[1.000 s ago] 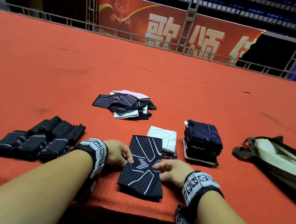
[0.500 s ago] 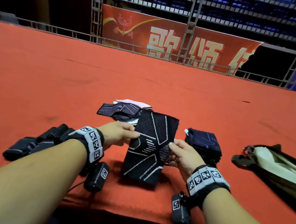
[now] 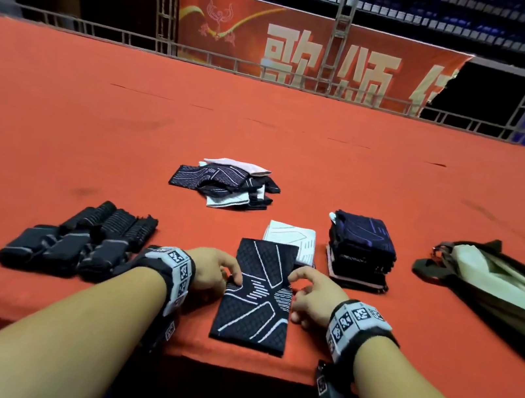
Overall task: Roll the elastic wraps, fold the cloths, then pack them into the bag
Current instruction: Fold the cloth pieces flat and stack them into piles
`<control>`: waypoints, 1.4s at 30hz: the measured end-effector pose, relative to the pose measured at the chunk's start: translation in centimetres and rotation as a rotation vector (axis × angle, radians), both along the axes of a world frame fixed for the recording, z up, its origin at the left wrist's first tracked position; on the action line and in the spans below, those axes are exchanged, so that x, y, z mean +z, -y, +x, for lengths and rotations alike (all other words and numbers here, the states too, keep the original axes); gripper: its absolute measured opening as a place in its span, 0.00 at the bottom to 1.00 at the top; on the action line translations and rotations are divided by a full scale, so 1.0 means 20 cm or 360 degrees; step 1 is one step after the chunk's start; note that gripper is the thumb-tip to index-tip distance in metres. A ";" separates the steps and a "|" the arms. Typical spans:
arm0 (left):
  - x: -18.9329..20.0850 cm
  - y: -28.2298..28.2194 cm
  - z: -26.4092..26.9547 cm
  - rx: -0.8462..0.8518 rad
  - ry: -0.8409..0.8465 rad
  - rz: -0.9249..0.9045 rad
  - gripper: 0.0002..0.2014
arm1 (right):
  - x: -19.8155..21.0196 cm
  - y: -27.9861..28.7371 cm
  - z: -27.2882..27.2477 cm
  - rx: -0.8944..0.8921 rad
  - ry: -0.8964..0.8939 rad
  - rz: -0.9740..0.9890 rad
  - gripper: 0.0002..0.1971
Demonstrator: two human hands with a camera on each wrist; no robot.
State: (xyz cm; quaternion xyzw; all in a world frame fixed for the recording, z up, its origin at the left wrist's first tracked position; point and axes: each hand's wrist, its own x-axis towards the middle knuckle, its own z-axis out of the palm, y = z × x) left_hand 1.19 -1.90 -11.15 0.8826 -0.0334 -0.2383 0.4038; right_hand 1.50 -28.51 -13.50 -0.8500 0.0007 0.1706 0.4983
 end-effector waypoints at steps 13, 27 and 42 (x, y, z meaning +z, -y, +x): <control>-0.04 0.01 0.03 0.0132 -0.0039 -0.0132 0.08 | 0.05 0.02 -0.02 0.0212 -0.0023 -0.0198 0.19; -0.01 0.06 0.02 0.0422 -0.0107 -0.0138 0.13 | 0.01 -0.02 0.03 -0.0022 -0.0022 -0.0256 0.11; 0.12 0.17 -0.07 0.0199 -0.0030 0.0404 0.14 | 0.13 -0.11 0.00 -0.0096 -0.0188 -0.0555 0.20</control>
